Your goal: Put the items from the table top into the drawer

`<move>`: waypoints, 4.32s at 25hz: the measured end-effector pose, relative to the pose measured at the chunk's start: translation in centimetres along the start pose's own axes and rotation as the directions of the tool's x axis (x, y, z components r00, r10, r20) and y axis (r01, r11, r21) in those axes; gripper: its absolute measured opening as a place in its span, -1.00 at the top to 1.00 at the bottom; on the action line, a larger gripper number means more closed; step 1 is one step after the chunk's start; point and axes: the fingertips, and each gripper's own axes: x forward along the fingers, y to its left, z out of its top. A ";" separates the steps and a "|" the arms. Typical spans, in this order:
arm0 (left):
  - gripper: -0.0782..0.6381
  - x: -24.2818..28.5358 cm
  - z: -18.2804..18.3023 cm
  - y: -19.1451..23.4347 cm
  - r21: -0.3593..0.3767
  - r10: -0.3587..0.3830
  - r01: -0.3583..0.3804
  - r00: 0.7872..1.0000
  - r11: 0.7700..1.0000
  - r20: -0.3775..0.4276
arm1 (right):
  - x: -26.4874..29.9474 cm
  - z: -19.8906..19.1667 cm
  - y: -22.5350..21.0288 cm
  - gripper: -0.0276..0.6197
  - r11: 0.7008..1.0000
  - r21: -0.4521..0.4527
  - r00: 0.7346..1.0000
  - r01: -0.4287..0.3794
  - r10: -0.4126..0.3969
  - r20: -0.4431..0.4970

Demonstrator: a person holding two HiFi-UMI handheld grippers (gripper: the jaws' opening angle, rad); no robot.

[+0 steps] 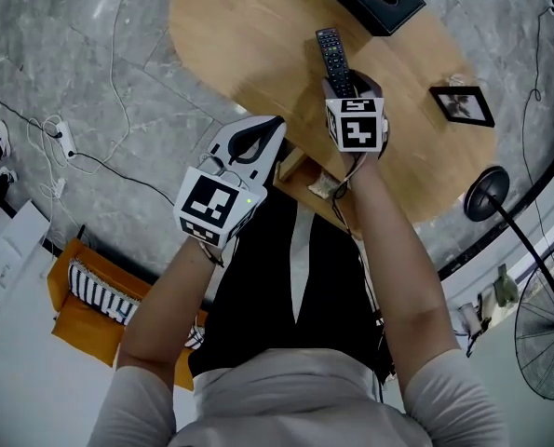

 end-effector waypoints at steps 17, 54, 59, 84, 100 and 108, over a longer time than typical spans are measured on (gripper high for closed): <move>0.76 -7.4 13.4 -12.0 0.115 0.016 -0.035 0.987 0.993 0.162 | -23.2 5.2 0.5 0.20 0.995 -0.098 0.980 -0.015 0.034 0.197; 0.76 -21.5 14.6 -39.7 0.191 0.201 -0.292 0.899 0.937 0.388 | -56.5 -4.4 1.8 0.19 0.917 -0.391 0.861 -0.075 0.258 0.439; 0.76 -23.1 13.2 -39.6 0.159 0.230 -0.310 0.893 0.937 0.387 | -56.4 -5.8 3.5 0.19 0.909 -0.406 0.867 -0.098 0.278 0.415; 0.76 -25.9 0.3 -33.3 0.034 0.276 -0.291 0.935 0.956 0.224 | -46.7 -13.1 11.0 0.19 0.902 -0.387 0.927 -0.190 0.295 0.231; 0.76 -20.8 -7.4 -26.5 -0.087 0.305 -0.295 0.939 0.952 0.161 | -35.2 -21.6 11.0 0.19 0.861 -0.440 0.957 -0.257 0.290 0.010; 0.76 -16.6 -11.8 -23.8 -0.138 0.311 -0.295 0.943 0.946 0.120 | -29.1 -26.0 10.6 0.19 0.851 -0.440 0.956 -0.286 0.284 -0.073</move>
